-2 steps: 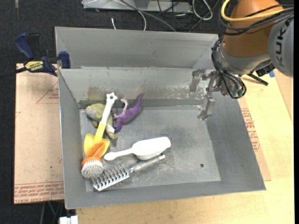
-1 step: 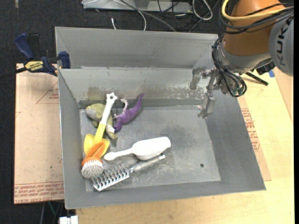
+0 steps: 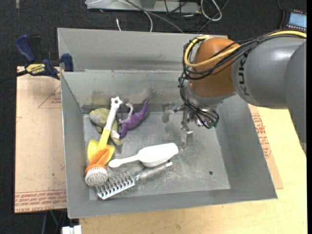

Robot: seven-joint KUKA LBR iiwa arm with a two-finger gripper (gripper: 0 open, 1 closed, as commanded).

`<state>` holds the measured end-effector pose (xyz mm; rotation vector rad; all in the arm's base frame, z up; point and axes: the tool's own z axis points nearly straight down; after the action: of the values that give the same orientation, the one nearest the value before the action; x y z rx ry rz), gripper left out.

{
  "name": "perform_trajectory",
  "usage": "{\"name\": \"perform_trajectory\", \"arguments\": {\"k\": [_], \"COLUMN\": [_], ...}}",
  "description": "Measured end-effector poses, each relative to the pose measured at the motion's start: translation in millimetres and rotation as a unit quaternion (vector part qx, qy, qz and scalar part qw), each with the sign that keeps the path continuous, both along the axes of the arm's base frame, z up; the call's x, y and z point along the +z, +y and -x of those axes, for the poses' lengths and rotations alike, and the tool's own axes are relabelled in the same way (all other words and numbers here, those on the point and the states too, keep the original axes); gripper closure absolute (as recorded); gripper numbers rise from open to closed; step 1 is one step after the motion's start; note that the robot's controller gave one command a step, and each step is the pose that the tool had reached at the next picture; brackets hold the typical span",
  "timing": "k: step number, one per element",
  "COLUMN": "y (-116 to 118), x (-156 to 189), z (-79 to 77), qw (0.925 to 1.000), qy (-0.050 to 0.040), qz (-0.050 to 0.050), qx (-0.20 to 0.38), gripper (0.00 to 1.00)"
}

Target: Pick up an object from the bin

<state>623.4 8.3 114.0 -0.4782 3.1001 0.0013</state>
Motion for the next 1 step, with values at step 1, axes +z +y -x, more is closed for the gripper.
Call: {"name": "perform_trajectory", "arguments": {"k": [1], "y": [40.7], "x": [46.7], "z": [28.3], "qw": [0.9975], "qy": [-0.0047], "qz": [0.001], "qx": [0.070], "gripper": [0.00]}}
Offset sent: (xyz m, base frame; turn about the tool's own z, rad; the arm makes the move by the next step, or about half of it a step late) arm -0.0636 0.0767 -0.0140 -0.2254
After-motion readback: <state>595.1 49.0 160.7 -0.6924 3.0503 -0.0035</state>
